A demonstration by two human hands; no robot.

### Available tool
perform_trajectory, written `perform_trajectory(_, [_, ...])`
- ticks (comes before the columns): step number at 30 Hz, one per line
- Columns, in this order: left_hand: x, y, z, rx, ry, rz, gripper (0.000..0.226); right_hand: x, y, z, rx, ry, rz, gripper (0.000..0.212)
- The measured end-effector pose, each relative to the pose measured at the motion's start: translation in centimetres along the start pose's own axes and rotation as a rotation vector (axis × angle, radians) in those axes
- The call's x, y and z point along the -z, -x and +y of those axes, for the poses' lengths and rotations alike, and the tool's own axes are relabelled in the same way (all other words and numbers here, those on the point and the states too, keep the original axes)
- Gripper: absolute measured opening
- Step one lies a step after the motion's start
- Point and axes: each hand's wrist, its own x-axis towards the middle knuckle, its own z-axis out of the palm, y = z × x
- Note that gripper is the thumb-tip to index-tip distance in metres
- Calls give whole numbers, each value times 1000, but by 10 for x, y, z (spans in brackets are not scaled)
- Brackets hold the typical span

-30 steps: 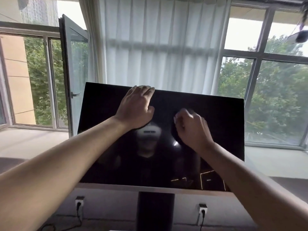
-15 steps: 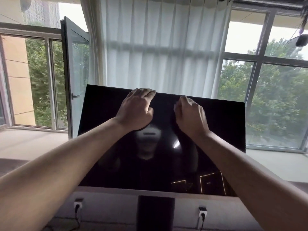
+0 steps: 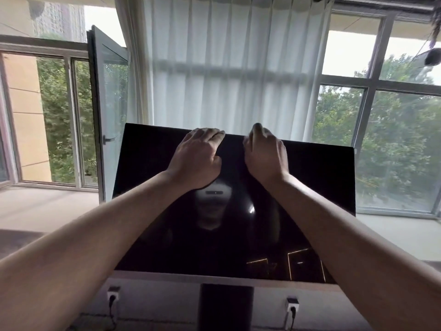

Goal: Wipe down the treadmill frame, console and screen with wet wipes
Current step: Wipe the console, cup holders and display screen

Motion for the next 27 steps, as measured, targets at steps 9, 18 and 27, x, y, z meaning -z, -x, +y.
perform_trajectory(9, [-2, -2, -5, -25, -26, 1, 71, 12, 9, 27, 65, 63, -10, 17])
perform_trajectory(18, [-5, -3, -4, -28, -50, 49, 69, -14, 1, -30, 175, -66, -83, 18])
perform_trajectory(27, [-6, -1, -7, -46, -43, 48, 70, 30, 22, 74, -191, 11, 79, 19])
